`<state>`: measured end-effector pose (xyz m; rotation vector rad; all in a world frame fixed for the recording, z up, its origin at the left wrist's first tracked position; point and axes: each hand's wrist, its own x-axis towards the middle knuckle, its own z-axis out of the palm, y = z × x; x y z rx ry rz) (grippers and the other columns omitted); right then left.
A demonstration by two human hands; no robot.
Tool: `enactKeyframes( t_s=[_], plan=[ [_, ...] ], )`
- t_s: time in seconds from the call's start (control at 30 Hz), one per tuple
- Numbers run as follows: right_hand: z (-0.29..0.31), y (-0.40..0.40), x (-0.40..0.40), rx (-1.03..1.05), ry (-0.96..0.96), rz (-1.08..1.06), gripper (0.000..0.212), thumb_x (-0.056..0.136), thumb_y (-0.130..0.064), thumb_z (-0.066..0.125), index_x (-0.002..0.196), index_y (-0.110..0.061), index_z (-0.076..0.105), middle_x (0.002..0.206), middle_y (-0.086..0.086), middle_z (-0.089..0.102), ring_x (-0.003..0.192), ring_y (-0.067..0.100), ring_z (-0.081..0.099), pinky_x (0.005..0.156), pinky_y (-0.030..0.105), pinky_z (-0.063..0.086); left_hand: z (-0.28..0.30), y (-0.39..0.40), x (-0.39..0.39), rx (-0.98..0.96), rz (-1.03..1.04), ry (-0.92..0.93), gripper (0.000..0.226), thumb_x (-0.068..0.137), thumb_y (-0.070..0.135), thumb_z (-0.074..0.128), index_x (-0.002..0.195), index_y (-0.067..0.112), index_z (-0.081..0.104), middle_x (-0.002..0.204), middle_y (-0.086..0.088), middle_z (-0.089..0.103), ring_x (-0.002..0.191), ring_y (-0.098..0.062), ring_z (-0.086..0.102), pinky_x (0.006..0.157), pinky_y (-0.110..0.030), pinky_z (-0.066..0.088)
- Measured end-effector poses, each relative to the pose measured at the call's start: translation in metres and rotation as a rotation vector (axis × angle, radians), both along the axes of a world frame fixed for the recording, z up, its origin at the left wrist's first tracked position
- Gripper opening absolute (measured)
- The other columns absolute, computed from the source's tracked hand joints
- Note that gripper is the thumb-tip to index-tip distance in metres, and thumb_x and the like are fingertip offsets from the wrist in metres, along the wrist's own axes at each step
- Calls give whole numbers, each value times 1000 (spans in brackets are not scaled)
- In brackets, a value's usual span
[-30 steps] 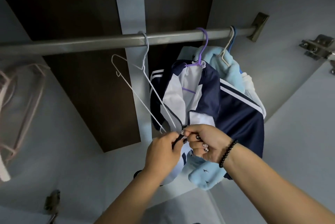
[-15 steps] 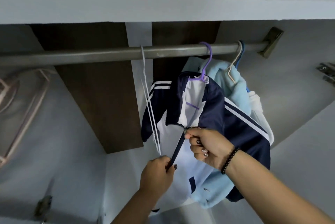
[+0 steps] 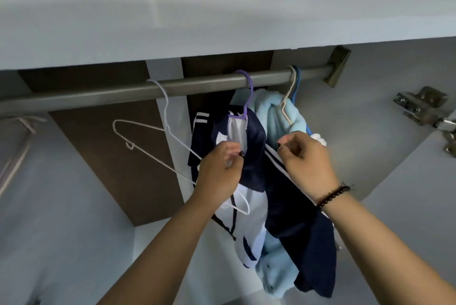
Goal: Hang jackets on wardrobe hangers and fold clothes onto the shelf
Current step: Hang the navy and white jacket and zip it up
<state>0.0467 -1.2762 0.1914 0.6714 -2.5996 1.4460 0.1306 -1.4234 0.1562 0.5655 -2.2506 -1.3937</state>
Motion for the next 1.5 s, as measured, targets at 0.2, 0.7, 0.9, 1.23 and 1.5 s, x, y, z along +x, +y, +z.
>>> enactKeyframes(
  t_s=[0.2, 0.7, 0.9, 1.23, 1.5],
  plan=[
    [-31, 0, -4, 386, 144, 23, 8, 87, -19, 57, 83, -13, 60, 90, 5, 62, 82, 27, 59, 70, 33, 46, 11, -5, -61, -20, -66, -151, 15, 99, 27, 48, 106, 14, 51, 88, 7, 58, 86, -17, 56, 74, -25, 43],
    [-108, 10, 48, 269, 80, 182, 20, 93, -33, 47, 80, -21, 37, 71, -4, 49, 67, 18, 51, 56, 30, 38, -14, 10, -28, -186, 18, -105, 22, 94, 29, 58, 112, 15, 54, 96, 6, 58, 88, -10, 55, 76, -17, 37],
    [-61, -32, 20, 109, -128, 261, 15, 89, -18, 54, 95, -21, 40, 72, -4, 51, 63, 8, 49, 55, 19, 39, 11, -7, -57, 138, 77, -65, 23, 94, 23, 52, 98, 1, 61, 89, -20, 64, 79, -22, 58, 75, -34, 44],
    [-56, -24, 4, -29, -111, 111, 14, 87, -5, 47, 80, -17, 46, 57, -6, 43, 51, 8, 39, 52, 23, 34, 27, 4, -84, 222, -143, 13, 34, 91, -1, 45, 100, 25, 65, 73, 4, 59, 69, -10, 50, 70, -30, 43],
    [-56, 5, -22, 53, -50, 57, 22, 85, -8, 51, 68, -19, 43, 55, -8, 42, 52, 8, 38, 54, 26, 38, 28, 20, -91, 327, -204, -22, 50, 92, -6, 50, 137, 15, 49, 88, 1, 57, 85, -15, 49, 66, -22, 47]
  ],
)
